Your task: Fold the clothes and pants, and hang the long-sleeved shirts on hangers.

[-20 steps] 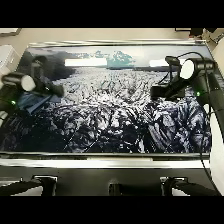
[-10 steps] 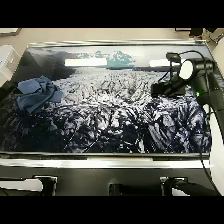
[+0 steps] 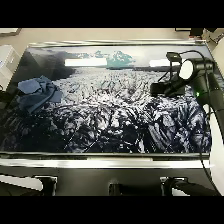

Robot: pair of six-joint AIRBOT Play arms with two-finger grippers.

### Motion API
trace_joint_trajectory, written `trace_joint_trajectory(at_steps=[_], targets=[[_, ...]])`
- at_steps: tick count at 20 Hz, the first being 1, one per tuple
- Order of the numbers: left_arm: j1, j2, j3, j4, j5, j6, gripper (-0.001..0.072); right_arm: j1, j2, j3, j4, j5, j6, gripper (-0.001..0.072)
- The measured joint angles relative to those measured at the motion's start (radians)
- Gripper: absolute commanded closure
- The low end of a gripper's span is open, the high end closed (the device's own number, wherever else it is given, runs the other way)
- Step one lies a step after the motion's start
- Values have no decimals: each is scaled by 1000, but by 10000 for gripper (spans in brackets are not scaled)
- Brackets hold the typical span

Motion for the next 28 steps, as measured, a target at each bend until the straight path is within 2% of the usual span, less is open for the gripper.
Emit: trace_joint_trajectory(at_steps=[6,7,8,9,10,14,18,23,26,28], targets=[[-2,-100,-2,-111,71,79,1,0,0,0,32,18,12,41],[-6,-111,-2,-131,77,96,24,0,0,0,34,19,15,41],[-9,-121,-2,-145,83,109,266,0,0,0,37,20,19,41],[-11,-128,-2,-158,89,121,574,0,0,0,41,26,23,41],[-13,-132,-2,-166,93,128,684,0,0,0,44,30,24,41],[-18,-111,-3,-182,97,174,686,0,0,0,50,51,26,42],[-51,35,-2,-187,112,284,686,0,0,0,51,53,30,41],[-199,438,-47,-192,130,385,686,0,2,0,31,98,25,43],[-367,695,-130,-196,145,392,686,0,29,2,21,155,21,43],[-499,832,-220,-193,165,355,686,0,69,2,14,177,18,43]])
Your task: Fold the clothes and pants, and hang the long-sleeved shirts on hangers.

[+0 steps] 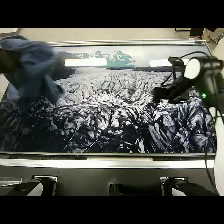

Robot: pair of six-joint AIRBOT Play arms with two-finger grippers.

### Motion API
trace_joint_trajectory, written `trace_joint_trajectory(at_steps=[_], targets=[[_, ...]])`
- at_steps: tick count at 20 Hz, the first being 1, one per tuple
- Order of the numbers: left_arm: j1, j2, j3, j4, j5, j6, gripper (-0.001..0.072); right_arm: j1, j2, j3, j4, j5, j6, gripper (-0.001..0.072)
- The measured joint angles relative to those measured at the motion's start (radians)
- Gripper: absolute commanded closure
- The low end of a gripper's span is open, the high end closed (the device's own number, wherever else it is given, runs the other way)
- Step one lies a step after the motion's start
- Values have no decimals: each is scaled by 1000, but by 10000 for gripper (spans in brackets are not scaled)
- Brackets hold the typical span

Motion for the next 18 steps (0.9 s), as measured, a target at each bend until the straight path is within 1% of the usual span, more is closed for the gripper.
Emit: trace_joint_trajectory(at_steps=[3,6,8,11,12,13,15,16,17,18], targets=[[-195,124,-168,1,65,-107,686,0,76,0,-5,17,0,43],[-358,135,-325,0,158,-175,686,0,145,0,-8,27,0,43],[-462,72,-415,2,231,-216,686,0,174,0,-8,31,5,43],[-659,-110,-479,-7,333,-311,679,0,196,0,-8,34,24,43],[-727,-181,-478,-24,360,-340,495,0,200,0,-8,32,27,43],[-782,-245,-464,-44,373,-366,-13,0,201,0,-8,27,31,43],[-850,-351,-404,-63,356,-394,-5,0,198,0,-8,10,32,40],[-855,-385,-367,-47,309,-388,-4,0,190,0,-8,3,34,37],[-837,-409,-320,-8,238,-376,-4,0,177,0,-8,-2,34,18],[-803,-421,-276,45,159,-367,-4,0,159,-3,-8,-6,31,15]])
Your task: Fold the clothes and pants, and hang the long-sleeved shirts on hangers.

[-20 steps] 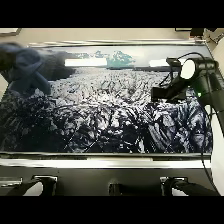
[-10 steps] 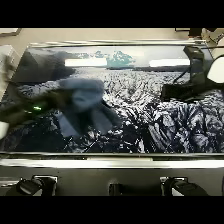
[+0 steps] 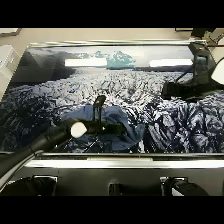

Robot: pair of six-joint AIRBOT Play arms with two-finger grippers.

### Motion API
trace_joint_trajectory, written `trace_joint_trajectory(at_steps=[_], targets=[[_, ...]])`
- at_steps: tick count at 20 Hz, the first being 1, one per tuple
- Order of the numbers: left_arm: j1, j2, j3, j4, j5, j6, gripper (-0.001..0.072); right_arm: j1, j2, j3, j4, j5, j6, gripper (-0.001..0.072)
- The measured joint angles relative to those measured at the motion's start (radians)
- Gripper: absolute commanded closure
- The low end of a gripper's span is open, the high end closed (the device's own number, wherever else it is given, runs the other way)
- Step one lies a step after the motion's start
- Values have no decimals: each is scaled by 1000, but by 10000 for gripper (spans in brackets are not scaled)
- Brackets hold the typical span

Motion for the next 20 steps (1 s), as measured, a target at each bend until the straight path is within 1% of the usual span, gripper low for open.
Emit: trace_joint_trajectory(at_steps=[3,5,6,8,11,14,17,20], targets=[[193,-4,95,238,-270,18,-1,0,-76,-32,52,0,-32,6],[364,3,104,340,-409,24,0,0,-128,-90,128,3,-61,7],[455,7,90,359,-457,34,0,0,-152,-134,175,-8,-79,7],[616,10,36,323,-516,77,-1,0,-183,-226,253,-42,-108,7],[838,13,-87,185,-534,180,0,0,-206,-345,307,-92,-131,6],[976,13,-203,54,-483,265,1,0,-214,-409,322,-121,-137,3],[1009,11,-283,-49,-411,325,1,0,-218,-434,329,-140,-137,-2],[974,-8,-320,-131,-353,358,3,0,-219,-443,324,-145,-135,-5]])
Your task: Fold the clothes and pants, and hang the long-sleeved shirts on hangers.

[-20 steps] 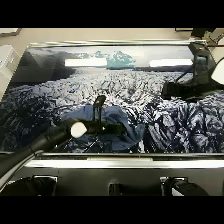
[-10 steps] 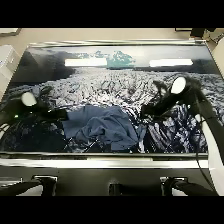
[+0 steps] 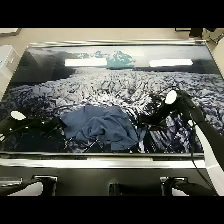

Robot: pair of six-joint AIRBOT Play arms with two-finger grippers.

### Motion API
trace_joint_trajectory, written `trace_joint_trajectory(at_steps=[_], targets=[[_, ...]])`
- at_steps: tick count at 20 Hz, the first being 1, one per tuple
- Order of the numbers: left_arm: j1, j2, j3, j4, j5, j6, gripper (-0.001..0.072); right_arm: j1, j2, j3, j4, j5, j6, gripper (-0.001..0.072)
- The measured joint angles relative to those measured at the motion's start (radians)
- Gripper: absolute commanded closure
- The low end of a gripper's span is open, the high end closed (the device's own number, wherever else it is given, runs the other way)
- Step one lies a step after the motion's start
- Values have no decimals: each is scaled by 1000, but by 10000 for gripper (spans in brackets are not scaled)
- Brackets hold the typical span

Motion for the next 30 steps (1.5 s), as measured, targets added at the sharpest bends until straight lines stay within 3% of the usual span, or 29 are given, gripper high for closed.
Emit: trace_joint_trajectory(at_steps=[1,2,4,6,10,11,12,13,17,20,25,30], targets=[[-19,-10,-6,-31,19,6,4,0,0,-2,-7,2,8,-5],[-37,-16,-11,-48,37,11,56,0,-1,-3,-18,5,17,-5],[-71,-27,-18,-79,83,16,254,0,-4,-6,-40,13,34,-5],[-93,-36,-24,-78,132,18,689,0,-13,-16,-48,13,48,-4],[-111,-34,-26,-93,158,21,683,0,-53,-57,-6,-21,65,9],[-113,-29,-26,-98,161,21,683,0,-67,-69,11,-37,67,94],[-114,-23,-26,-100,161,21,683,0,-80,-79,29,-51,67,341],[-116,-13,-26,-105,161,21,683,0,-91,-86,49,-68,67,656],[-117,76,-2,-108,162,47,685,0,-94,-56,69,-86,71,673],[-105,224,93,-111,188,87,685,0,-31,76,-34,-53,68,672],[-53,529,420,-114,352,108,685,0,184,479,-293,-64,110,671],[-6,767,632,-115,465,96,685,0,444,681,-397,-171,203,671]])
